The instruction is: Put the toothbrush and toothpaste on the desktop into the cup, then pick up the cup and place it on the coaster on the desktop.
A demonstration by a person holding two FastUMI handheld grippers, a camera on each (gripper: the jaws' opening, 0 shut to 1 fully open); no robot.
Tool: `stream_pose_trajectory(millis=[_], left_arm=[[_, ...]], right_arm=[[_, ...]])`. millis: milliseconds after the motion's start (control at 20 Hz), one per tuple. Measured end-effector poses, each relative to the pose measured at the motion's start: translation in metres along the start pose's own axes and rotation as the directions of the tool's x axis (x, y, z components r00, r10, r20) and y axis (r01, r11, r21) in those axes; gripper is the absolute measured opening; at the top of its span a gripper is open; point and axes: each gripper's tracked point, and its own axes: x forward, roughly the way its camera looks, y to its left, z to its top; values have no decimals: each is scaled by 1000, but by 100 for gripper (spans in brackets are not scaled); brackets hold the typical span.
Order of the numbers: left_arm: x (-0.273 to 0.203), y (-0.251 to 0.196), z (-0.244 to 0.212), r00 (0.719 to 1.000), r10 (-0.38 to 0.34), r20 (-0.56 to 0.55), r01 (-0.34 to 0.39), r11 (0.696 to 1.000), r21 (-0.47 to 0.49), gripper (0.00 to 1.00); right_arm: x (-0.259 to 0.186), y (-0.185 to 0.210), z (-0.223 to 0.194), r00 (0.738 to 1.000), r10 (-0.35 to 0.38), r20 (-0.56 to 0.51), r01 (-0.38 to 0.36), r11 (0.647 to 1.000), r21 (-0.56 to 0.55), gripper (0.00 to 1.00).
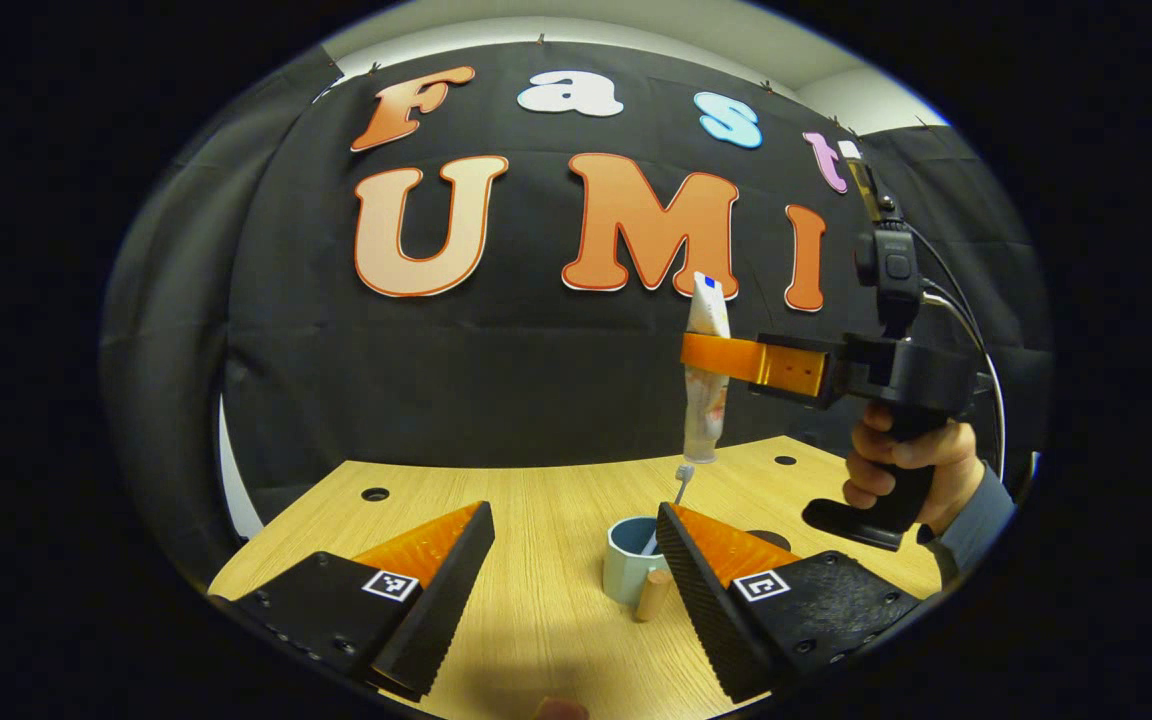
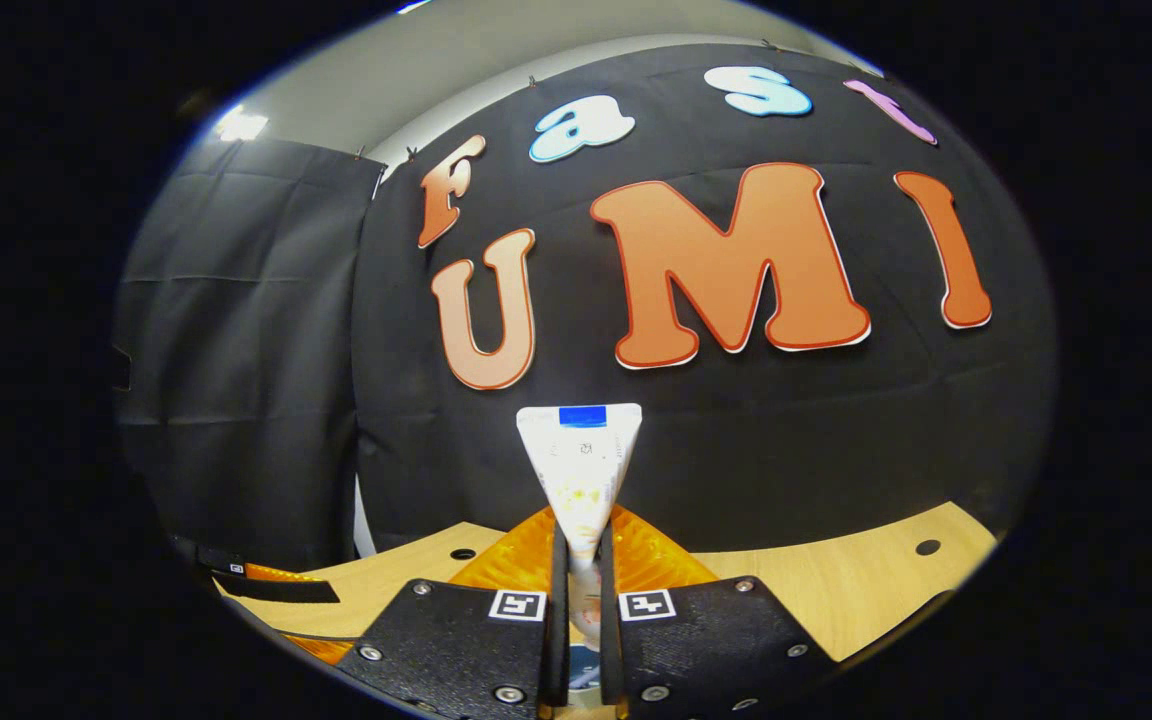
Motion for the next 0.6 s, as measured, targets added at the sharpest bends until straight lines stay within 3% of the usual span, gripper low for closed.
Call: stream_pose_trajectory(millis=[250,600], left_arm=[[-16,19,-7,999,37,14,-37,999,-5,98],[-14,35,-25,998,61,-19,-61,998,-16,98]], right_arm=[[16,11,-30,999,49,-24,-48,998,30,13],[27,8,-63,996,39,-76,-36,998,43,15]])
